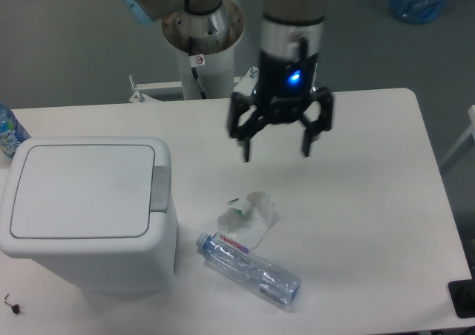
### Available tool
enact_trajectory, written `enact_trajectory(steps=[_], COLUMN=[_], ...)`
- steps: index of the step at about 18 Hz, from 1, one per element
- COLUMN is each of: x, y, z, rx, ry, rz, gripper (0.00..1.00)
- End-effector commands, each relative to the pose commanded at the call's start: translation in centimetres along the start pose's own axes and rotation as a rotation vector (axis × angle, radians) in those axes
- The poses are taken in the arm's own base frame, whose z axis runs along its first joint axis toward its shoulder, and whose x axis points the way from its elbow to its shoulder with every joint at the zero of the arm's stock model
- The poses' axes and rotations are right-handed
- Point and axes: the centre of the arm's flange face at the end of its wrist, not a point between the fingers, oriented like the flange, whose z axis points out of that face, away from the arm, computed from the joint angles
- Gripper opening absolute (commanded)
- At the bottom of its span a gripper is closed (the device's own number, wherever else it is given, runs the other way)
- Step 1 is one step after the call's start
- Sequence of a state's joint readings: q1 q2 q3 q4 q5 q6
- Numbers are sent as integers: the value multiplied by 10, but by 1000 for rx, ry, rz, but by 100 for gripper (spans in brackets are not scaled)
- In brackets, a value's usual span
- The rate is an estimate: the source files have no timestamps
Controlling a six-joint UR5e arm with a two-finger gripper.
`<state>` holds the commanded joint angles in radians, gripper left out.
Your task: Open the trash can
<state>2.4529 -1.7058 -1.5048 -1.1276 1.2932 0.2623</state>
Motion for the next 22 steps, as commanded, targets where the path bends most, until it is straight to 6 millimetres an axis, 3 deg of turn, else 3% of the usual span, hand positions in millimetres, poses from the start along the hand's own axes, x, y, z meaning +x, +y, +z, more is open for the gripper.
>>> enact_trajectory(steps=[3, 7, 13, 22], x=[20, 23, 48, 56], y=[-2, -5, -3, 0], z=[2, 7, 18, 26], rx=[17, 35, 15, 1], ry=[12, 26, 45, 52], rz=[11, -66, -35, -26], gripper=[100, 100, 100, 100])
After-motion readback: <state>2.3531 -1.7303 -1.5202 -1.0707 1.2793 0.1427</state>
